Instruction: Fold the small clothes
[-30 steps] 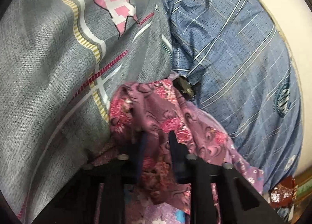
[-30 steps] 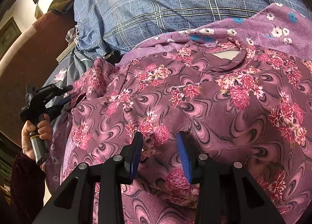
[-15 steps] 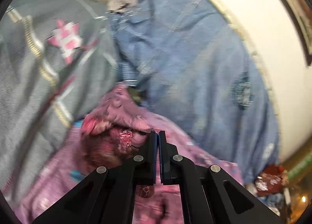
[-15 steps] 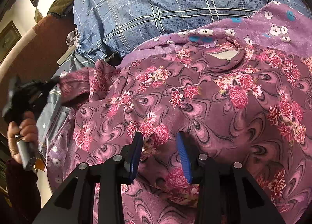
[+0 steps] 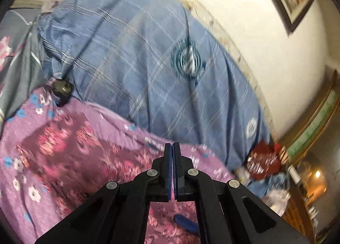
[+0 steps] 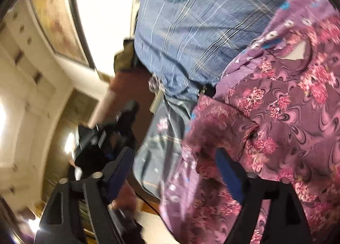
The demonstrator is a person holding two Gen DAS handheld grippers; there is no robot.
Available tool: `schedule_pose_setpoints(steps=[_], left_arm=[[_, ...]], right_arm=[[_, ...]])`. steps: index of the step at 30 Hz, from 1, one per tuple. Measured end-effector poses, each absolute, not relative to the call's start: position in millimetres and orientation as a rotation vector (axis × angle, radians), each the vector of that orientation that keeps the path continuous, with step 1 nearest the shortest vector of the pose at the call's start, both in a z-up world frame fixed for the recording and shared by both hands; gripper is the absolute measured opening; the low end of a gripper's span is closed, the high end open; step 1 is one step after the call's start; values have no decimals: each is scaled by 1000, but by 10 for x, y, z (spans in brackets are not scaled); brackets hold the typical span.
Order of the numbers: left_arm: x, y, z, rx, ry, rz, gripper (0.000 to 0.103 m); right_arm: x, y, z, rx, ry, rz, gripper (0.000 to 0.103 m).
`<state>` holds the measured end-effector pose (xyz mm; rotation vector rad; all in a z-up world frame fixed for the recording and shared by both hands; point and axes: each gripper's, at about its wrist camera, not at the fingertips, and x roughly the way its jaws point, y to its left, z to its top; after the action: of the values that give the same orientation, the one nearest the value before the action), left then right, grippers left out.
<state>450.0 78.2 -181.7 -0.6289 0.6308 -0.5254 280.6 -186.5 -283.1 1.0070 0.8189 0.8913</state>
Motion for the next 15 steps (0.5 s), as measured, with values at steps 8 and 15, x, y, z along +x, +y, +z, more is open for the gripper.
schedule_pose_setpoints(steps=[8,15], left_arm=[[4790,1046,-1934,-428,692,-121,2],[5133,1266,-2561,-426,953,80,2]], right_arm=[[3042,-1833,-3232,1057,1002,765,63],[3188,-1507,-3216,996,997,682,54]])
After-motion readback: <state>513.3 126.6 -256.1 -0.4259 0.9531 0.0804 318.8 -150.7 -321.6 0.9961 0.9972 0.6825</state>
